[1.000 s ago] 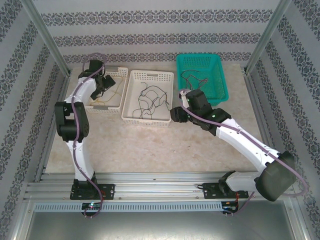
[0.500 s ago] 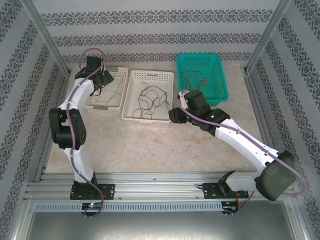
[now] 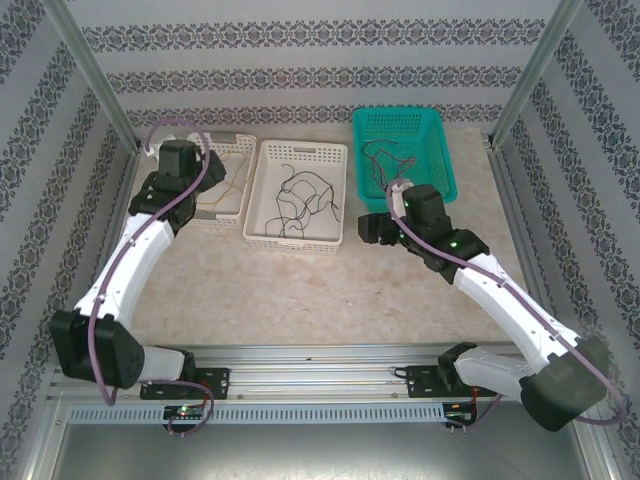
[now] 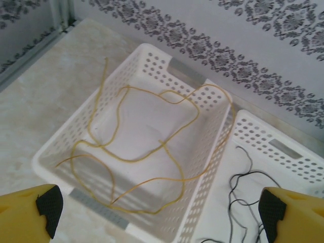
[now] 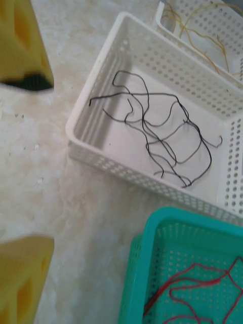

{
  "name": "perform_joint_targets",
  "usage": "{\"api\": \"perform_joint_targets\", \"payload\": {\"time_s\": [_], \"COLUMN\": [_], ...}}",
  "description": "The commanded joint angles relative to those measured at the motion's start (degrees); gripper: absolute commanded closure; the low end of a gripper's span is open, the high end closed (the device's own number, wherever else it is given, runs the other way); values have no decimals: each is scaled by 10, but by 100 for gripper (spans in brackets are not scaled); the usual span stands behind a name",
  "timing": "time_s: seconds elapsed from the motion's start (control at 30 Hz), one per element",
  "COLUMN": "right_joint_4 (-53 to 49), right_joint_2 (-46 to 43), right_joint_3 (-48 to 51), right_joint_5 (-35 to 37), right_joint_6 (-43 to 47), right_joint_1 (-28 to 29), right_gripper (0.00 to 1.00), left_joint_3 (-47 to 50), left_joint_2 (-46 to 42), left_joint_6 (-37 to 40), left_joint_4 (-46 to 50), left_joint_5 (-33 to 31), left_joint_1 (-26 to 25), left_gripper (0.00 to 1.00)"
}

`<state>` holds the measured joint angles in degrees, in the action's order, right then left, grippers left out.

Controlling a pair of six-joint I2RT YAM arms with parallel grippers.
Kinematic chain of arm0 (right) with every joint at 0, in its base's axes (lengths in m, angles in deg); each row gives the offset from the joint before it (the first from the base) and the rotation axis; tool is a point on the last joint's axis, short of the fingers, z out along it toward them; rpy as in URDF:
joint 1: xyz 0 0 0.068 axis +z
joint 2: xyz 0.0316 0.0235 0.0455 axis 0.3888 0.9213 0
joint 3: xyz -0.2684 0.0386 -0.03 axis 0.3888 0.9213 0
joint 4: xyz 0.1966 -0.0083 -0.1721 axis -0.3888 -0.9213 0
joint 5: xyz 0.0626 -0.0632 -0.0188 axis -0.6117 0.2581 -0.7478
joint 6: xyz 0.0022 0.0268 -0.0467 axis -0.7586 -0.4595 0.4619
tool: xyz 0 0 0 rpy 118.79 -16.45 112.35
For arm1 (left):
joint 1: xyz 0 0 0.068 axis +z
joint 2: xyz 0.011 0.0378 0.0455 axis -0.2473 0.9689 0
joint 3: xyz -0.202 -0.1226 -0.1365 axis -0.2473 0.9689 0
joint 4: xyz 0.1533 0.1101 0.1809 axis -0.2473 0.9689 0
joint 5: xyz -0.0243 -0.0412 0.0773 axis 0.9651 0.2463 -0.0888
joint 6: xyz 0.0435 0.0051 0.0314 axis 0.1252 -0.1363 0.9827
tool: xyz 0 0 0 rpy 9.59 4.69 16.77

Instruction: Untangle the cables

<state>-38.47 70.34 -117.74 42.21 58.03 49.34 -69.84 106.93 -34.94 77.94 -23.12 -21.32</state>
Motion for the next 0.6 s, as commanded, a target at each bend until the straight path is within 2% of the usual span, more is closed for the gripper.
{"api": "perform_joint_targets", "payload": {"time_s": [0.0, 0.17, 0.3, 0.4, 0.5, 0.57], "right_joint_4": [8, 28, 65, 94, 175, 206], "right_joint_2": [-23, -88, -139, -154, -146, -134], "right_joint_3": [15, 83, 138, 170, 223, 245], "right_joint_5": [-14, 48, 122, 161, 185, 186], "right_joint_6": [-8, -3, 25, 49, 74, 58], "right_joint_1": [3, 0, -25, -62, -115, -158], "right_gripper": [2, 2, 2, 2, 2, 2], "left_joint_3": [59, 165, 262, 328, 388, 413], "left_joint_2": [-56, -158, -234, -275, -298, -305], "left_joint_6": [2, 19, 51, 56, 53, 90], "left_joint_4": [1, 11, -36, -79, -140, -179], "left_joint_5": [11, 29, 25, 6, -3, -9], "left_joint_1": [1, -17, -20, -22, -23, -24], "left_gripper": [0, 0, 0, 0, 0, 0]}}
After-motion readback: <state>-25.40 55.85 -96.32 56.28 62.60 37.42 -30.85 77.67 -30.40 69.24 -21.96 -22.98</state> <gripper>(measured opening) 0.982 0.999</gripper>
